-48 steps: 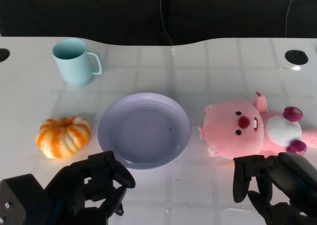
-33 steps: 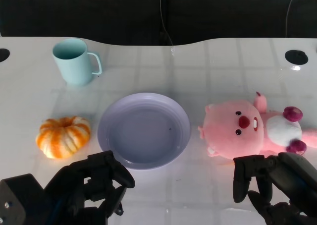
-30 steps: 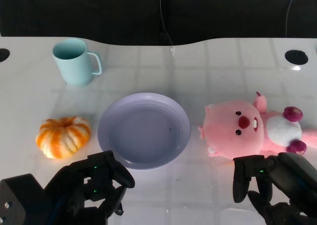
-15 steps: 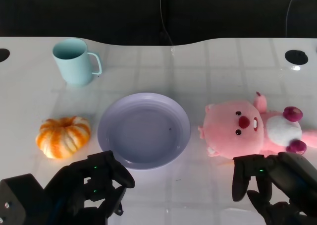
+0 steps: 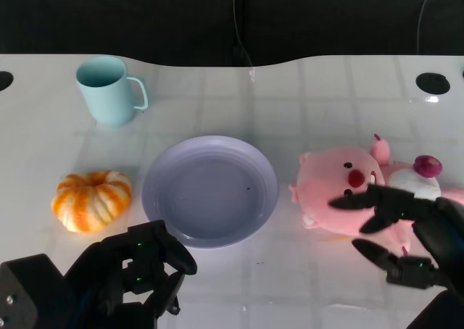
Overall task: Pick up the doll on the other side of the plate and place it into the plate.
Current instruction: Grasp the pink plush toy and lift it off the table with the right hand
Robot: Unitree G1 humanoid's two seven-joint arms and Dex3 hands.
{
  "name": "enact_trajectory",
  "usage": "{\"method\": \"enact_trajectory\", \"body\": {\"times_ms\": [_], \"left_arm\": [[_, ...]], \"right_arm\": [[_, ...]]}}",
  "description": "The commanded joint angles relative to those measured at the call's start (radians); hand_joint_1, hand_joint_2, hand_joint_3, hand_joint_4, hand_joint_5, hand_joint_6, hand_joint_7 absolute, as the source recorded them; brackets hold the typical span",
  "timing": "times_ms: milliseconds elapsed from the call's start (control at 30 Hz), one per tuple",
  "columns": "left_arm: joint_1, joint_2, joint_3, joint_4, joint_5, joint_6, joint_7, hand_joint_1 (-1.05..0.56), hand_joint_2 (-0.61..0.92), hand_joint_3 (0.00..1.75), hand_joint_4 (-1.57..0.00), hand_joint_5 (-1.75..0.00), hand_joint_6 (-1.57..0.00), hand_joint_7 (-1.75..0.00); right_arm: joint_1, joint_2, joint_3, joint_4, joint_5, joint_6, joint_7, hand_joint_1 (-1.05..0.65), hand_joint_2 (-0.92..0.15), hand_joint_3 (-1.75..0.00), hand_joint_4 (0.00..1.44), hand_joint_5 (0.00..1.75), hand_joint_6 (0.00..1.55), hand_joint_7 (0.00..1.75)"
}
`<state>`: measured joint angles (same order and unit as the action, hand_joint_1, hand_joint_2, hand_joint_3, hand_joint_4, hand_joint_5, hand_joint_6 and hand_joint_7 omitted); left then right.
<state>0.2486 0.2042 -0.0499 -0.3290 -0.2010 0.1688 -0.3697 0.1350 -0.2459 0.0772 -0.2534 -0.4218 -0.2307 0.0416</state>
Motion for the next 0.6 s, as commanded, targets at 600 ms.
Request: {"method": "enact_trajectory", "body": {"times_ms": [600], "left_arm": [[-0.001, 0.008, -0.001, -0.003, 0.007, -0.004, 0.001, -0.32, 0.61, 1.03, -0.60, -1.75, -0.70, -1.37]], "right_arm": [[-0.055, -0.101, -0.033, -0.292, -0.417, 0.446, 0.234, -0.69, -0.91, -0.02, 0.01, 0.70, 0.06, 0.15]]}}
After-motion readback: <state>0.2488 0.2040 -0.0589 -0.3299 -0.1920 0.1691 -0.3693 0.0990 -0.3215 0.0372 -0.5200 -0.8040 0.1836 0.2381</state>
